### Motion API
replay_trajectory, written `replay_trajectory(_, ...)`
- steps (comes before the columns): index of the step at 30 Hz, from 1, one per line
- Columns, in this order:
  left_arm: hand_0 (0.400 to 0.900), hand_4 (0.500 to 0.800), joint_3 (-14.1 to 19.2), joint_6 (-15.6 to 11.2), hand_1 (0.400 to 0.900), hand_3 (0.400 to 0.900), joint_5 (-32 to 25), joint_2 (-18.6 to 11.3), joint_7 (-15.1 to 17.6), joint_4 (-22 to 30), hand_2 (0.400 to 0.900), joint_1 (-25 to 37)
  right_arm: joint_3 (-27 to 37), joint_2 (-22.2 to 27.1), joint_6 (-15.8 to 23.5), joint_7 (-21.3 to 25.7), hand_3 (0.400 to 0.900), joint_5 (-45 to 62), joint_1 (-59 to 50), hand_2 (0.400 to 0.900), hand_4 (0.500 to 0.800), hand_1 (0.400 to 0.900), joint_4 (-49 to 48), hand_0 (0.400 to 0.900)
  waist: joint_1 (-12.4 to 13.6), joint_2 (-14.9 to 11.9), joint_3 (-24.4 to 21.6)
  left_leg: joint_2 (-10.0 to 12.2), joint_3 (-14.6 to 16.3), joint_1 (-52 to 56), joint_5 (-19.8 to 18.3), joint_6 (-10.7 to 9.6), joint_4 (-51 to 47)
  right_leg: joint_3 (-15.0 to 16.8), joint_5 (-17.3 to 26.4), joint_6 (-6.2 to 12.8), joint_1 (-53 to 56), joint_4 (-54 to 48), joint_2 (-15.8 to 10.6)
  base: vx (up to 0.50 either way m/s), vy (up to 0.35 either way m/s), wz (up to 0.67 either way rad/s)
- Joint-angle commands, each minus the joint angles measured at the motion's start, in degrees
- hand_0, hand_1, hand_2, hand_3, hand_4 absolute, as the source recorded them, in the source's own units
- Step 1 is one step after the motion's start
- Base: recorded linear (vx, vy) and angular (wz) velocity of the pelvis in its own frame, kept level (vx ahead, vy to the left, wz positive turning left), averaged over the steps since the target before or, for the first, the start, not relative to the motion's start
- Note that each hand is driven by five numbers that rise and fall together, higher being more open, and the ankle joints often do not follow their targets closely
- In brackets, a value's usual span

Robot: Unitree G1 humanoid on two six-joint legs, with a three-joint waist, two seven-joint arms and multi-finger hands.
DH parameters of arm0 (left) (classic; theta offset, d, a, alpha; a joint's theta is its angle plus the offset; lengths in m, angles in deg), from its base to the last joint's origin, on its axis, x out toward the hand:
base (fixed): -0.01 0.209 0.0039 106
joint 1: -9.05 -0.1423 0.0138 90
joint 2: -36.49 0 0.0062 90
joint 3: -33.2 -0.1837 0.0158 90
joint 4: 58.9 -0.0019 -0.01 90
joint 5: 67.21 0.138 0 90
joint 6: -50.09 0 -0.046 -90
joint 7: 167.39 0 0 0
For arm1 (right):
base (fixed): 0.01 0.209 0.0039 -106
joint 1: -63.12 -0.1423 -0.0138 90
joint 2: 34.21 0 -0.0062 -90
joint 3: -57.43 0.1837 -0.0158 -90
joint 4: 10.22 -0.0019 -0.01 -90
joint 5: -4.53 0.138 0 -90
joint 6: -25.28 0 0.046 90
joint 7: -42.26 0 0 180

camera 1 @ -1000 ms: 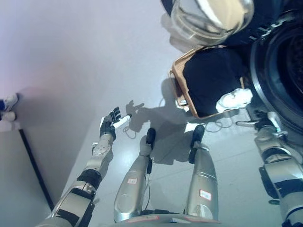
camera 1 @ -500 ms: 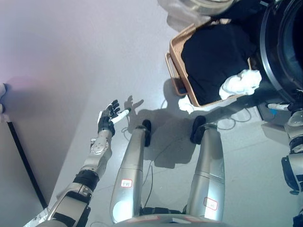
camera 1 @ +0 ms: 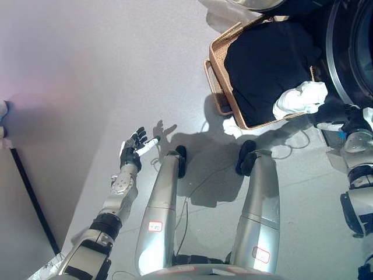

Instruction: Put the clothes in the basket into the washing machine.

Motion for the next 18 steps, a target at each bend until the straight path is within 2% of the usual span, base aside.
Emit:
replay_trajectory(1, 0.900, 0.800, 1.9, -3.7, 0.900, 0.900, -0.4, -1.8, 1.2, -0.8, 0.900, -1.1, -4.4, 1.1, 1.4, 2.6, 0.900, -3.0, -0.7, 0.900, 0.800, 0.900, 0.3, 0.900, -0.4, -0.1, -4.1, 2.1, -5.2, 7.5, -1.7, -1.5, -7.0, 2.0, 0.5, 4.38, 7.5, -6.1, -2.3, 0.02, -0.027, 0.10)
replay_trajectory(5, 0.900, 0.800, 0.5, -4.3, 0.900, 0.900, -0.7, -1.1, 1.5, -1.1, 0.900, 0.6, -6.1, 1.4, 1.1, 4.1, 0.900, -3.9, -4.9, 0.900, 0.800, 0.900, 1.1, 0.900, 0.0, 0.6, -4.2, 2.2, -5.6, 11.5, 3.2, -1.5, -16.3, 0.9, 3.0, 5.16, 10.7, -11.7, -2.6, 0.02, -0.006, 0.14)
replay_trajectory(9, 0.900, 0.800, -0.4, -4.7, 0.900, 0.900, 0.0, -1.5, 1.3, 0.0, 0.900, 1.7, -6.7, 2.0, 0.5, 3.8, 0.900, -5.0, -5.8, 0.900, 0.800, 0.900, 2.1, 0.900, 0.0, 0.9, -4.2, 1.6, -6.2, 12.9, 5.4, -1.8, -19.3, 0.2, 3.2, 5.16, 12.1, -13.3, -3.4, 0.00, -0.024, 0.24)
replay_trajectory(13, 0.900, 0.800, 0.1, -4.5, 0.900, 0.900, 0.1, -2.2, 1.0, 2.4, 0.900, 0.7, -5.9, 3.4, -0.4, 3.6, 0.900, -4.6, -6.8, 0.900, 0.800, 0.900, 3.5, 0.900, 0.4, 1.2, -4.7, 1.4, -6.4, 11.2, 4.2, -2.0, -16.7, 0.4, 2.0, 4.92, 10.8, -11.0, -3.9, -0.03, -0.039, 0.18)
replay_trajectory(18, 0.900, 0.800, 1.2, -4.3, 0.900, 0.900, -0.3, -2.4, 1.4, 7.2, 0.900, -2.5, -4.9, 4.8, -0.4, 2.8, 0.900, -3.5, -6.8, 0.900, 0.800, 0.900, 3.2, 0.900, 1.3, 1.6, -5.4, 1.0, -5.7, 4.0, 0.6, -2.3, -5.8, 1.7, -1.0, 4.06, 4.9, -2.5, -3.9, -0.04, -0.006, -0.03)
